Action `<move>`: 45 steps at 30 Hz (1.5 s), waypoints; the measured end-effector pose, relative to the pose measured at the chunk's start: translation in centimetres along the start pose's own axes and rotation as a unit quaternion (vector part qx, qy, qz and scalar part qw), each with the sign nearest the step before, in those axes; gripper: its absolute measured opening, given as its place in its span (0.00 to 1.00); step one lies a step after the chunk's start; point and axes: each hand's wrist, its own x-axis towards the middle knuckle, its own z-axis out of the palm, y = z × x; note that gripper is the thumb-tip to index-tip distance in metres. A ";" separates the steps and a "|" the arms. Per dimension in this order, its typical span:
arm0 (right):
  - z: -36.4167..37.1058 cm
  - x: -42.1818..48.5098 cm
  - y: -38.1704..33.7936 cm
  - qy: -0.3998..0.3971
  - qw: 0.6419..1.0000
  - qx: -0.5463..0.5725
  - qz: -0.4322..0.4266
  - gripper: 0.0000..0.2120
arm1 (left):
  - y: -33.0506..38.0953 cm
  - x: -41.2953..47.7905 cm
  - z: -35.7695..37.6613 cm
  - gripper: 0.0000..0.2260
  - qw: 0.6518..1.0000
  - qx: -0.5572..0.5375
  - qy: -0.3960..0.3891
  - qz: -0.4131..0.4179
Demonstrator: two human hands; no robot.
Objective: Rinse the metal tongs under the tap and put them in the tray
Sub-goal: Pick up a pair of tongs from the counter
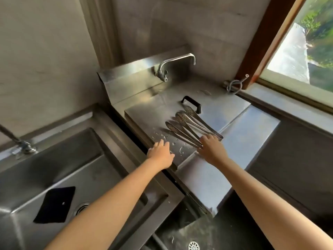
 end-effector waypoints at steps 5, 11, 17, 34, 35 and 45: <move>2.2 0.9 1.0 0.020 0.999 -0.005 0.032 0.17 | 0.2 1.3 4.5 0.26 0.998 0.052 0.011 0.037; 3.6 2.6 1.5 0.027 0.999 0.010 0.021 0.12 | -1.6 2.1 5.8 0.26 0.997 0.048 0.039 0.049; 4.1 3.0 1.8 0.016 0.998 0.057 0.006 0.13 | -1.4 2.1 5.6 0.27 0.996 0.056 0.042 0.050; -2.7 3.3 -7.6 0.058 0.972 0.165 -0.159 0.13 | -7.7 -1.1 -3.4 0.19 0.929 -0.318 0.187 -0.044; -3.1 3.4 -9.1 0.053 0.968 0.173 -0.175 0.13 | -8.6 -1.6 -4.7 0.16 0.903 -0.364 0.215 -0.072; -3.1 0.9 -26.2 -0.006 0.916 0.244 -0.319 0.13 | -20.9 -12.2 -14.5 0.14 0.603 -0.627 0.441 -0.220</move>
